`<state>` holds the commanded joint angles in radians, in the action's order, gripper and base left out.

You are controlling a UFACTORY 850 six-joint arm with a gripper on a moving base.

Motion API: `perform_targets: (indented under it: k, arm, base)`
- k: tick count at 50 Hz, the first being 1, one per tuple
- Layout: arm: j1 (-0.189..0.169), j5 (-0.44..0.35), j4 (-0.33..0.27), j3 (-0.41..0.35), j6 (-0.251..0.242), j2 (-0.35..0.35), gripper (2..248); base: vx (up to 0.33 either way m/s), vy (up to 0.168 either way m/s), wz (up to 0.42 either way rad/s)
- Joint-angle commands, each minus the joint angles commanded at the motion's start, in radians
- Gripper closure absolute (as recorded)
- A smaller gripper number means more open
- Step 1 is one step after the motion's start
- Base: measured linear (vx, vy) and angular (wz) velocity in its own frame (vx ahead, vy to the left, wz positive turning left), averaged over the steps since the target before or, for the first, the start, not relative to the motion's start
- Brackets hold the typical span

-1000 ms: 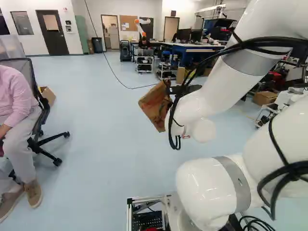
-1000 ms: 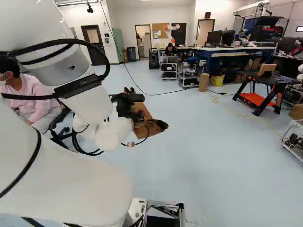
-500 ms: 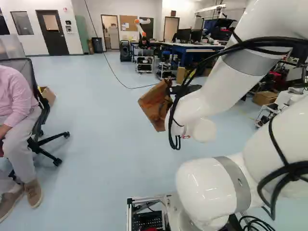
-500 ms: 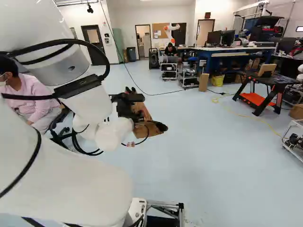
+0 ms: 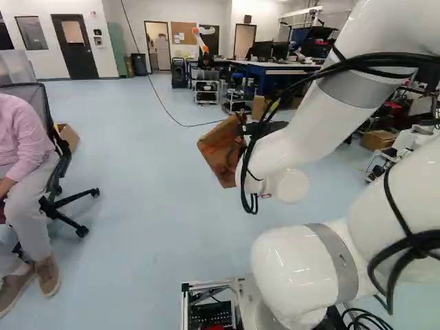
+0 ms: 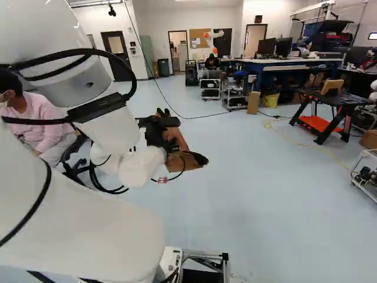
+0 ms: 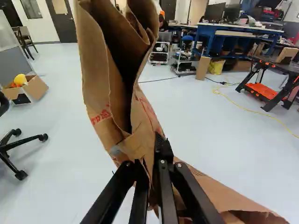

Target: Pick up the grocery bag from the ground

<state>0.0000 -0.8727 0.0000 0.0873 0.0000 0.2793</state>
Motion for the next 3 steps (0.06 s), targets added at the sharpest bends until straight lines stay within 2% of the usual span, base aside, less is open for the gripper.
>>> perform_targets:
  k: [3]
  arm:
    - [0.0,0.0,0.0,0.0,0.0,0.0,229]
  base:
    - [0.0,0.0,0.0]
